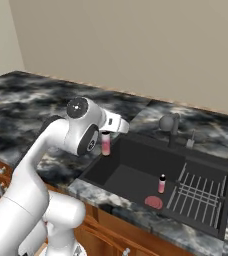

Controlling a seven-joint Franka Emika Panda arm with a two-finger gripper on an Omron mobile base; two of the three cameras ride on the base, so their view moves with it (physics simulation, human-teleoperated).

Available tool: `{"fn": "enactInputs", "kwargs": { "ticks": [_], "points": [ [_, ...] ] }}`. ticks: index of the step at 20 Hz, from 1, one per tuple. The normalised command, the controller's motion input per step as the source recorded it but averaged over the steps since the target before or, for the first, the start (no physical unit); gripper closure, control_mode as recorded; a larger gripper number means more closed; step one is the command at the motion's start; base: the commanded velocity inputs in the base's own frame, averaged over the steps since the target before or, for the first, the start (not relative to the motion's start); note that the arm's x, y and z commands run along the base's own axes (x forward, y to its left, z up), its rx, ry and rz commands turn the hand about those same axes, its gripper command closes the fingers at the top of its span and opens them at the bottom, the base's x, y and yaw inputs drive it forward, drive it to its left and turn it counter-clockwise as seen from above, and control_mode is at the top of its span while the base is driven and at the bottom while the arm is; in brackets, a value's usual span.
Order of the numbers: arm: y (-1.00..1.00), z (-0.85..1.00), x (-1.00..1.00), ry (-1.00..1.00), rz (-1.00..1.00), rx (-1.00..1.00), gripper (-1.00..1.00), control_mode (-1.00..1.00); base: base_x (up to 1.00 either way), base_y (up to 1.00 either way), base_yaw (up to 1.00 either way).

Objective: Place the large bottle from the dining counter next to the other large bottle outside the sink, and place the small bottle from the dining counter next to the other small bottle inside the sink.

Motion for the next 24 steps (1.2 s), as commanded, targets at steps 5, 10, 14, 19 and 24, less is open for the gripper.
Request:
{"fn": "enactInputs", "kwargs": {
  "ticks": [5,10,14,19,24],
  "points": [
    [-0.14,-0.38,-0.01,-0.07,0.0,0.02,1.0,-1.0,0.0,0.0,0.0],
    [-0.13,-0.22,0.0,0.04,0.0,-0.01,1.0,-1.0,0.0,0.0,0.0],
    [-0.04,-0.24,0.01,0.05,0.0,-0.02,1.0,-1.0,0.0,0.0,0.0],
    [-0.04,-0.23,0.01,0.02,0.0,0.0,1.0,-1.0,0.0,0.0,0.0],
    [-0.01,-0.32,0.0,0.0,-0.01,0.0,1.0,-1.0,0.0,0.0,0.0]
  ]
}}
